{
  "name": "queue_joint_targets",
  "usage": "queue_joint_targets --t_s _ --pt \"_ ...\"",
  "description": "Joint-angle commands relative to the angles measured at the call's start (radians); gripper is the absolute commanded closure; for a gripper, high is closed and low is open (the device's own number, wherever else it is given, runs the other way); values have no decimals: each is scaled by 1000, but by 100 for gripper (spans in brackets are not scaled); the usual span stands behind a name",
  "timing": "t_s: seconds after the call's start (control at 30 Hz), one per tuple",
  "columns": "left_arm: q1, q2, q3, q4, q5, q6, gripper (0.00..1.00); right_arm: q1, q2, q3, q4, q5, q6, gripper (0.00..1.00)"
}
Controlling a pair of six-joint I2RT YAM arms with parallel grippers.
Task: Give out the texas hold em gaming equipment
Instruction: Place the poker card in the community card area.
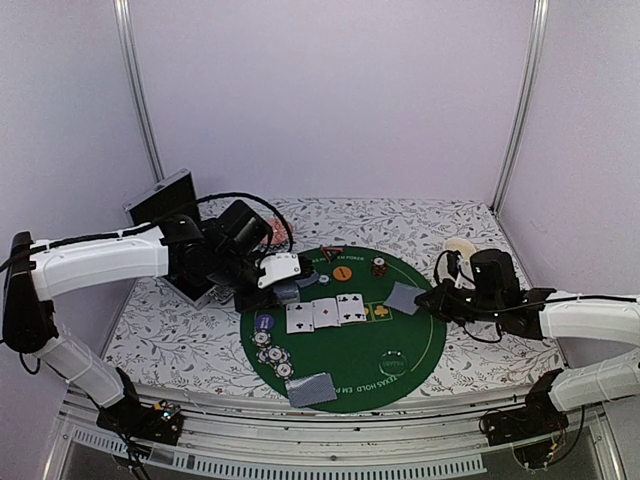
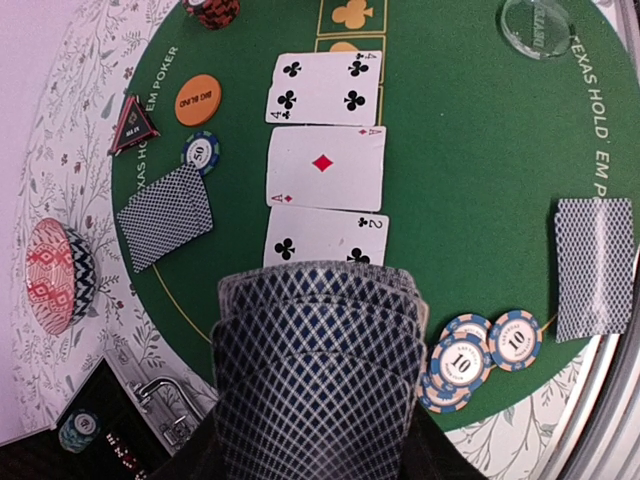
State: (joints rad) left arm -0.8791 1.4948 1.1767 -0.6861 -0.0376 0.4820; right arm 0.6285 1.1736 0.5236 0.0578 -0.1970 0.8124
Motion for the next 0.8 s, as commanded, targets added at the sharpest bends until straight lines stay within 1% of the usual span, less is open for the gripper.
queue_joint_targets --t_s 0.0,0.03,0.07,0.17,0.27,0.4,0.5,0.67,0.77 --pt "-15 -1 -27 66 10 -32 56 40 -68 -145 272 253 373 98" --pt "-16 0 -28 67 10 -33 56 65 -57 -169 312 305 466 98" --pt "-18 1 -30 70 9 -35 56 103 -41 -173 340 362 510 98" --pt "-19 -12 -39 82 17 -34 56 170 34 -139 353 524 607 98" --pt "-21 -39 -59 101 30 -30 56 191 118 -120 374 597 703 98" --pt "-23 -69 -77 113 34 -26 56 208 239 -79 390 579 797 98" --pt "-25 -82 -82 115 37 -26 56 227 328 -43 390 595 865 98" --pt "-27 -99 -93 120 40 -22 56 235 448 30 417 578 900 98" --pt "-27 -104 -94 120 42 -22 56 238 501 47 436 565 935 97"
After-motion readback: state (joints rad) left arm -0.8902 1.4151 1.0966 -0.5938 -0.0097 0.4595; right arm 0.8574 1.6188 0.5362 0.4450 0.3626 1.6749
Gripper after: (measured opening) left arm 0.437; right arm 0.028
